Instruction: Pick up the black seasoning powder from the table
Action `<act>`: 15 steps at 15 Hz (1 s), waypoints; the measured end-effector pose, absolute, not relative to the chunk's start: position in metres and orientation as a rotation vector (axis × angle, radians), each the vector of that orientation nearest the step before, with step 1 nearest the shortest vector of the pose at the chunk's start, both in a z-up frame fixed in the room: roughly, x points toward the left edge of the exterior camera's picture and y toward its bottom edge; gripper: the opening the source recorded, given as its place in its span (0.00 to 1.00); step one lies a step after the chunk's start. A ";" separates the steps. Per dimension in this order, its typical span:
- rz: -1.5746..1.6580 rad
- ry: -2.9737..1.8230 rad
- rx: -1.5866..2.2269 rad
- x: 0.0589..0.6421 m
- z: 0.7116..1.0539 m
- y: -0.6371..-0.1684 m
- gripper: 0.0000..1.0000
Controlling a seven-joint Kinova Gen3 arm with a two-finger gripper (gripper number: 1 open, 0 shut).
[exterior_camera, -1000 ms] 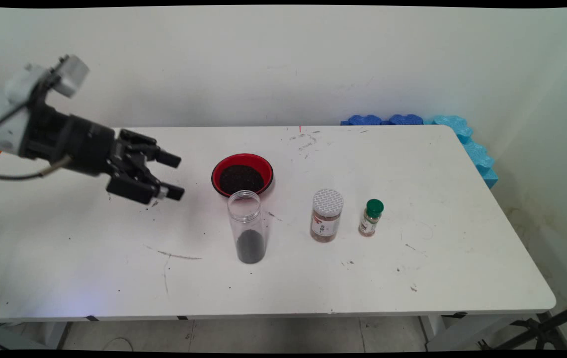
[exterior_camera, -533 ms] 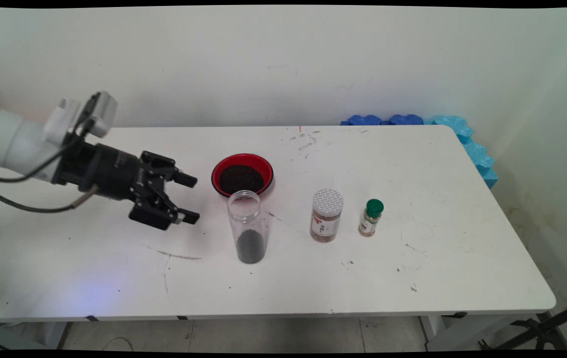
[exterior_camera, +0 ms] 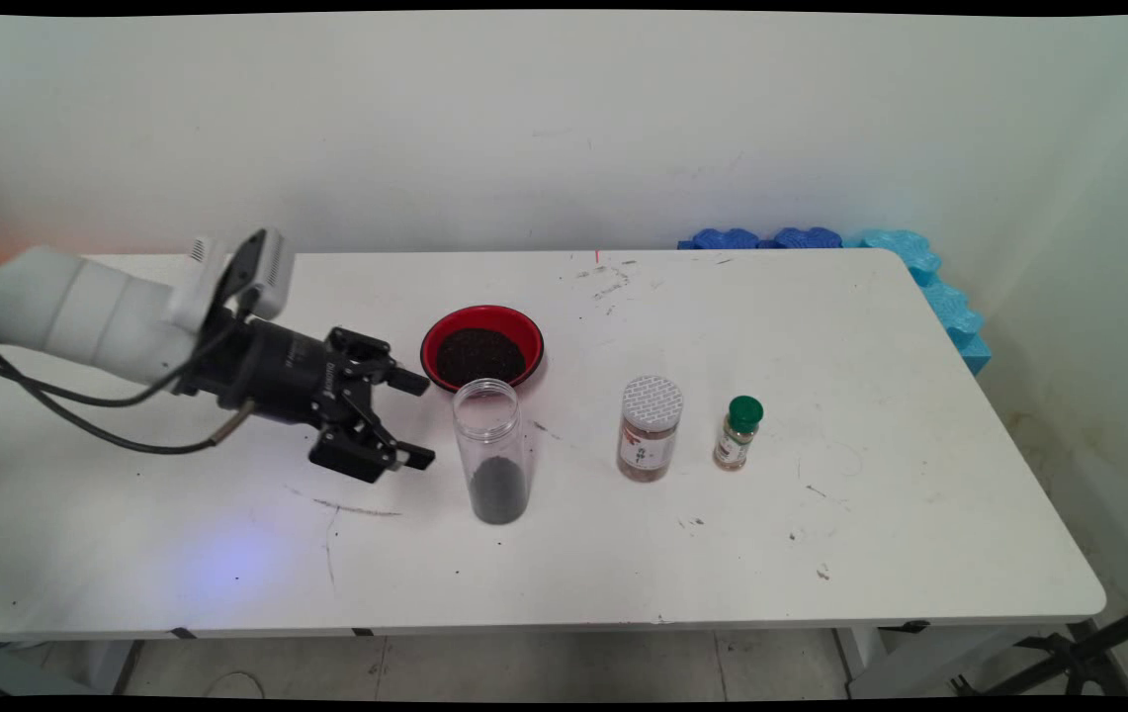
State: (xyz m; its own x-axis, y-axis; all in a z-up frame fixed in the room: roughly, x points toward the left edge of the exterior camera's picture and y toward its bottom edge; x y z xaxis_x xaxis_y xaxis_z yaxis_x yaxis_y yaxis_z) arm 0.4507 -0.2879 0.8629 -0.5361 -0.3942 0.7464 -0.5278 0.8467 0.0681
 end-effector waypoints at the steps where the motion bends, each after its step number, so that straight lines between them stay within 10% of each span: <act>1: 0.208 -2.206 0.661 0.447 0.859 -0.290 1.00; 15: 0.197 -2.213 0.622 0.411 0.826 -0.316 1.00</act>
State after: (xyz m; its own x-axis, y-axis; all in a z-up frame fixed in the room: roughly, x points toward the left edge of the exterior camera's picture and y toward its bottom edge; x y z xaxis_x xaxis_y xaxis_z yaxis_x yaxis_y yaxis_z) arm 0.4108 -0.3156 0.8260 -0.5503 -0.3692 0.7489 -0.4955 0.8663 0.0630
